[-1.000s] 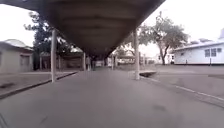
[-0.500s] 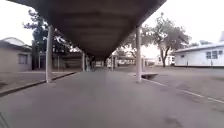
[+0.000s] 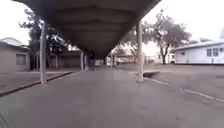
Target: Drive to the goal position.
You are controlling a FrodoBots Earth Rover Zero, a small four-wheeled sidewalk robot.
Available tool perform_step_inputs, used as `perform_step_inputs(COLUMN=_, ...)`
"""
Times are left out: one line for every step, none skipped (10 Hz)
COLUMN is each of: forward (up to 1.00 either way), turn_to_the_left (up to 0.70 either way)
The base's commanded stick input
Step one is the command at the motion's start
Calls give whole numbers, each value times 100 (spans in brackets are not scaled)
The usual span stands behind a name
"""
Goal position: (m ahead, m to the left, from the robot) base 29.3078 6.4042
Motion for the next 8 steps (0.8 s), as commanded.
perform_step_inputs(forward=70, turn_to_the_left=0)
perform_step_inputs(forward=70, turn_to_the_left=0)
perform_step_inputs(forward=70, turn_to_the_left=0)
perform_step_inputs(forward=70, turn_to_the_left=0)
perform_step_inputs(forward=70, turn_to_the_left=0)
perform_step_inputs(forward=70, turn_to_the_left=0)
perform_step_inputs(forward=70, turn_to_the_left=14)
perform_step_inputs(forward=70, turn_to_the_left=29)
